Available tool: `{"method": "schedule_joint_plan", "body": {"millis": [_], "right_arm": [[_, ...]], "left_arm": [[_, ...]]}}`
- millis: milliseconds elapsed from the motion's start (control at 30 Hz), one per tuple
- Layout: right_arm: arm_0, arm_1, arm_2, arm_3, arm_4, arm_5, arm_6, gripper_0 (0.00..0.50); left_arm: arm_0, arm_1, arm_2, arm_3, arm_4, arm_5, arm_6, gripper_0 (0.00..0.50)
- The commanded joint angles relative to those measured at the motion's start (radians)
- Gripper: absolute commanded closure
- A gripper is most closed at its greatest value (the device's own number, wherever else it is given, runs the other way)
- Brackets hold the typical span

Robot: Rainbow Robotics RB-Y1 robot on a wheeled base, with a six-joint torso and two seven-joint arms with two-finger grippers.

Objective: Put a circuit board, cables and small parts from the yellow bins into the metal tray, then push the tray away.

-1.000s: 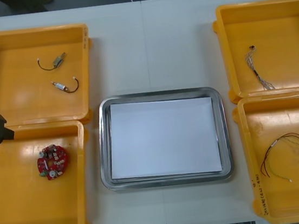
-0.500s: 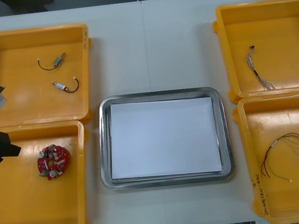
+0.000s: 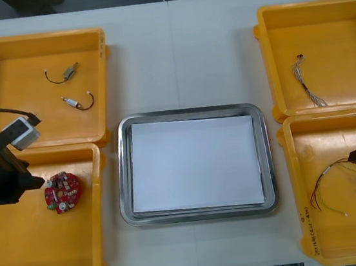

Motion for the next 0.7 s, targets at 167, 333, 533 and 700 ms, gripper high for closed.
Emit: {"method": "schedule_joint_plan", "body": {"millis": [167, 333, 533, 700], "right_arm": [[0.021, 0.012, 0.078, -0.026, 0.051, -0.012, -0.124, 0.000], [0.020, 0.012, 0.092, 0.011, 0.076, -0.053, -0.124, 0.000], [0.020, 0.014, 0.119, 0.062, 0.105, -0.122, -0.130, 0.000], [0.020, 0.014, 0.153, 0.100, 0.134, -0.176, -0.144, 0.000]], "left_arm": [[0.082, 0.116, -0.102, -0.009, 0.017, -0.173, -0.140, 0.000], [0.111, 0.154, -0.168, -0.009, 0.013, -0.268, -0.154, 0.000], [0.124, 0.185, -0.234, 0.003, -0.003, -0.349, -0.166, 0.000], [0.124, 0.196, -0.271, 0.043, -0.012, -0.394, -0.192, 0.000]]}}
